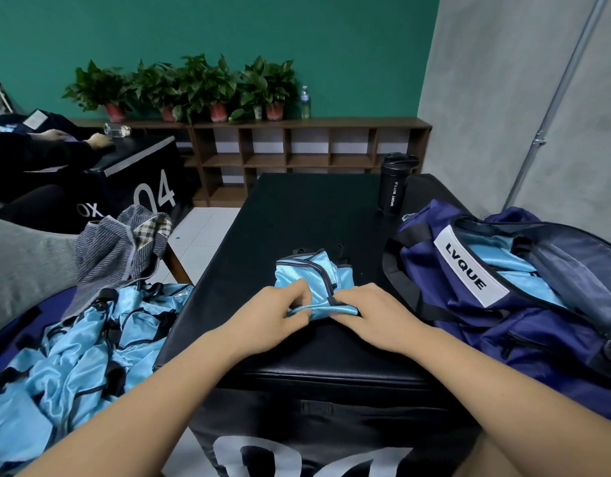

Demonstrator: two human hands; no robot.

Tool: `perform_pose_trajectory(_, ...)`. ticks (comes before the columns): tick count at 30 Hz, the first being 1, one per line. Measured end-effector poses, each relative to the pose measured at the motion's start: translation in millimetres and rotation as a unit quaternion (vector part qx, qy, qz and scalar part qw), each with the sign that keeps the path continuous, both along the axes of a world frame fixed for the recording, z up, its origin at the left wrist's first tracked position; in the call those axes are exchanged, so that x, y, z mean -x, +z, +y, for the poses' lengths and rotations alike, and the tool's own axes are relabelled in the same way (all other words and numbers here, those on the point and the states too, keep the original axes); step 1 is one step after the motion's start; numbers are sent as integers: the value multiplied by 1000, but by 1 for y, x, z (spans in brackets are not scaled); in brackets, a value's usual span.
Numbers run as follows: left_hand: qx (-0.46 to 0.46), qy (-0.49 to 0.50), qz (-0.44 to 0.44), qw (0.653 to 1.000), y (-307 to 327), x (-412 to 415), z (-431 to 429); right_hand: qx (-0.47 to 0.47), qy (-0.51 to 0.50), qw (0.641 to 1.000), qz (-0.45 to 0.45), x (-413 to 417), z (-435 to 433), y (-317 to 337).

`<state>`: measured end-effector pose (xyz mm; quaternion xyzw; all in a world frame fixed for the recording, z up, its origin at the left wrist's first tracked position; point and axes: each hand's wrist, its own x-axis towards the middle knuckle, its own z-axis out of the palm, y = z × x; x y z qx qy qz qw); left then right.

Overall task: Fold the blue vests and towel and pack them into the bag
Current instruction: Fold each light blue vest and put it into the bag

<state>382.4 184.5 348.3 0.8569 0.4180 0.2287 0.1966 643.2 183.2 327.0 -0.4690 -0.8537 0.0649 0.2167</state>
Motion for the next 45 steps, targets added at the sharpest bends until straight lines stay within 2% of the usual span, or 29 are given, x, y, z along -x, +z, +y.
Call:
perform_pose_trajectory(7,86,50,-75,992,11,12,-1,69,-108,975,179,-4,4,3)
perform_pose_trajectory(12,164,75,-175,968,0,9,7,79,-155,962,210,3,9,2)
perform_pose_trajectory(18,184,196,-206,941,-15,-1,17,88,-207,946,235,16,11,1)
perform_pose_trajectory(26,139,289,-127,939,-23,-13,28,99,-292,929,205,28,19,-6)
perform_pose_trajectory(34,54,335,32,940,-27,-20,36,80,-331,932,124,29,20,-6)
perform_pose_trajectory(42,53,346,104,931,-21,-12,35,50,-319,945,54,25,13,0)
perform_pose_trajectory(45,85,332,77,936,-16,-13,32,43,-315,946,59,22,16,-3)
